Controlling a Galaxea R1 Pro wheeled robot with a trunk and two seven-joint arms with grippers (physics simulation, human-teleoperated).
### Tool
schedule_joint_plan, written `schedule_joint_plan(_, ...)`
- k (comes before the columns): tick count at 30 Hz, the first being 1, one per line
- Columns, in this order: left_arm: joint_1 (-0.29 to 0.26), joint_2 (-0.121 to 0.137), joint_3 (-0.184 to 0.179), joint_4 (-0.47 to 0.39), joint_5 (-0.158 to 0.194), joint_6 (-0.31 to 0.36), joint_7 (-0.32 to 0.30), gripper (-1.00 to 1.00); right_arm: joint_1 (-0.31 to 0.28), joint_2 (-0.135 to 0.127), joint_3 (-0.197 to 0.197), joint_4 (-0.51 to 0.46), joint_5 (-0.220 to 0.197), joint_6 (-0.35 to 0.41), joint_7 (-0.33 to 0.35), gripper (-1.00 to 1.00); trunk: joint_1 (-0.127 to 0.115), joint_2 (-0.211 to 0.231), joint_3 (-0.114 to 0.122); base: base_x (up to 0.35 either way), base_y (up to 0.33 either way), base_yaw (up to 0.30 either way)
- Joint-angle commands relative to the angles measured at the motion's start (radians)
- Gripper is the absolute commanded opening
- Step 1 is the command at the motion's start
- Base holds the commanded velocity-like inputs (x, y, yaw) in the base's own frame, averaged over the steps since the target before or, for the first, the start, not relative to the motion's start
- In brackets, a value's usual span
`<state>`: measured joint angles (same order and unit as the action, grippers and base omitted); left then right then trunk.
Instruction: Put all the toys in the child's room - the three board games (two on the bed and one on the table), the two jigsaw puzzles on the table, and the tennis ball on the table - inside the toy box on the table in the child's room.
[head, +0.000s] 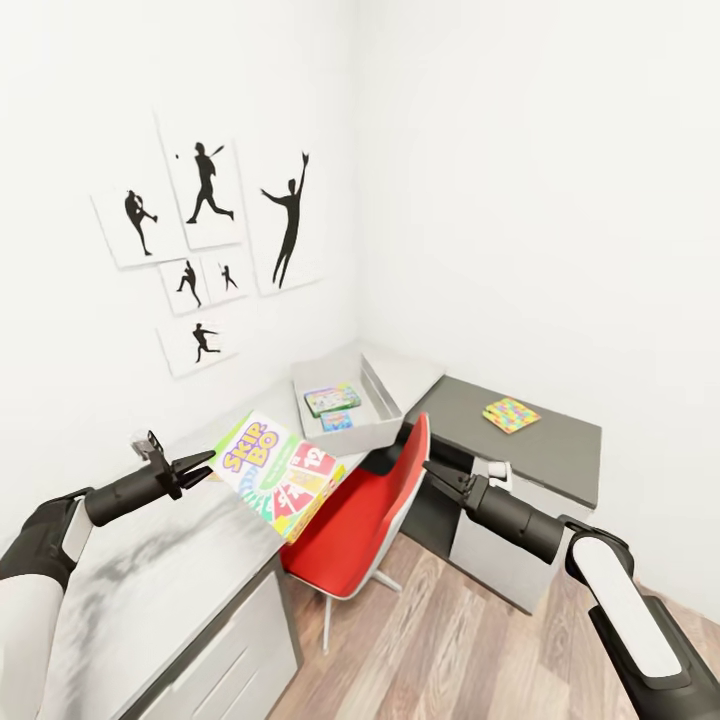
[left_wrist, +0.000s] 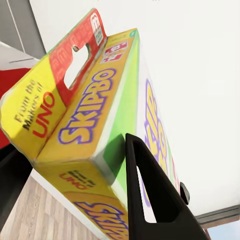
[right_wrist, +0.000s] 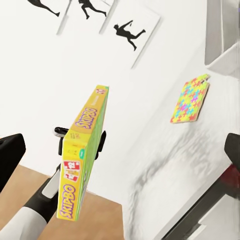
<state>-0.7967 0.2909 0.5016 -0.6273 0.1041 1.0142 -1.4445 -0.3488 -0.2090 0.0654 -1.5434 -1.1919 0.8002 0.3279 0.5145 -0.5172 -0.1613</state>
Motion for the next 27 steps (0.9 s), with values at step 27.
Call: schedule_joint_plan(27,0.023,-0.018,-0.031,0.063,-0.025,-0.022,0.007,-1.0,-0.001,-0.004,-0.085,0.009,0.014,-0.027,-0.003,1.0,0.001,-0.002,-0.003,0.068,-0.071,0.002)
